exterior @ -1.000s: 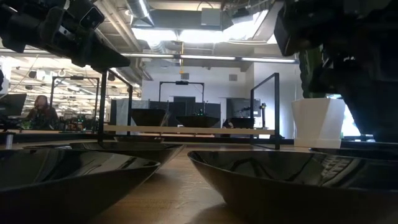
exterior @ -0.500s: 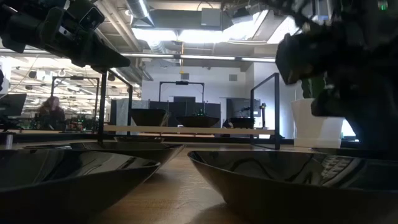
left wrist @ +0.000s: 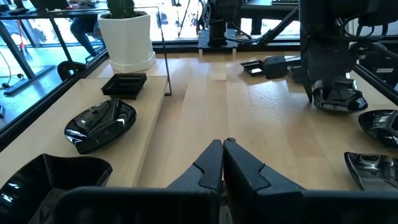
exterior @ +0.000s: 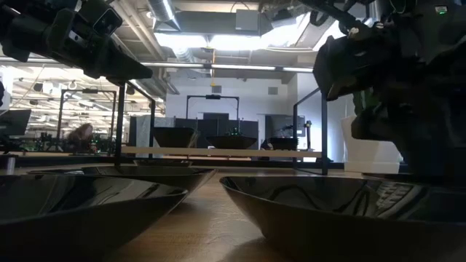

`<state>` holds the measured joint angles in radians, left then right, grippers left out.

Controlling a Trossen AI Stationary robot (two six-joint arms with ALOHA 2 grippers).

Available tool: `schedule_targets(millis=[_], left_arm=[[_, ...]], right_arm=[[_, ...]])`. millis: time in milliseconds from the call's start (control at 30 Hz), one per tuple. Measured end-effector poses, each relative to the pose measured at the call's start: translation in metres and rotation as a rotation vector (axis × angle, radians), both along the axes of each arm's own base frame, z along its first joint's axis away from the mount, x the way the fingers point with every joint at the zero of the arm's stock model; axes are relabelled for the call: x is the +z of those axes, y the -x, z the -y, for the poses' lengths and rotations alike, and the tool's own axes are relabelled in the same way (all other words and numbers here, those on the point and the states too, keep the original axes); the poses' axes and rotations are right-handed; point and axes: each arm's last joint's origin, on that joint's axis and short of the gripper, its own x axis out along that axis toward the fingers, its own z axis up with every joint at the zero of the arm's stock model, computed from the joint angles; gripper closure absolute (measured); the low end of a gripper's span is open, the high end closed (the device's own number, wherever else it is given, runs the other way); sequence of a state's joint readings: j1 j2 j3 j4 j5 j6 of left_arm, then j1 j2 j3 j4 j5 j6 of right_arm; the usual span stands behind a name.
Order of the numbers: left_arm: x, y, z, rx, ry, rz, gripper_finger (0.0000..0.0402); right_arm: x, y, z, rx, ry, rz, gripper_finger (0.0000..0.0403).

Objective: Pick & Place Mini shaped plates
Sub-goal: Stack the leaf-shaped plate on the top of the leaf-shaped plate on the shelf

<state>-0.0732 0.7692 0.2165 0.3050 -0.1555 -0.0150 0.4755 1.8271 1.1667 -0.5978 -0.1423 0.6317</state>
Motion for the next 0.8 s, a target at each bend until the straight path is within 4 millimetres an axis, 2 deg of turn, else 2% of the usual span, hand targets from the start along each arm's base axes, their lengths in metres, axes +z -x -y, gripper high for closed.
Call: schedule_targets(millis=[233, 400, 567, 800], left_arm=[[0.0, 0.0, 0.0, 0.0, 0.0, -0.001, 0.0392], [0.0, 0.0, 0.0, 0.0, 0.0, -0.001, 0.0393], [0.0, 0.0, 0.0, 0.0, -0.001, -0.002, 0.0395], [0.0, 0.0, 0.0, 0.0, -0.001, -0.002, 0.0392]], right_arm=[[0.002, -0.002, 0.002, 0.088, 0.032, 0.037, 0.0389], [0.012, -0.006, 0.004, 0.118, 0.075, 0.043, 0.039], [0.043, -0.011, 0.01, 0.275, 0.275, 0.046, 0.0397], [0.104, -0.032, 0.042, 0.455, 0.628, 0.117, 0.0399]])
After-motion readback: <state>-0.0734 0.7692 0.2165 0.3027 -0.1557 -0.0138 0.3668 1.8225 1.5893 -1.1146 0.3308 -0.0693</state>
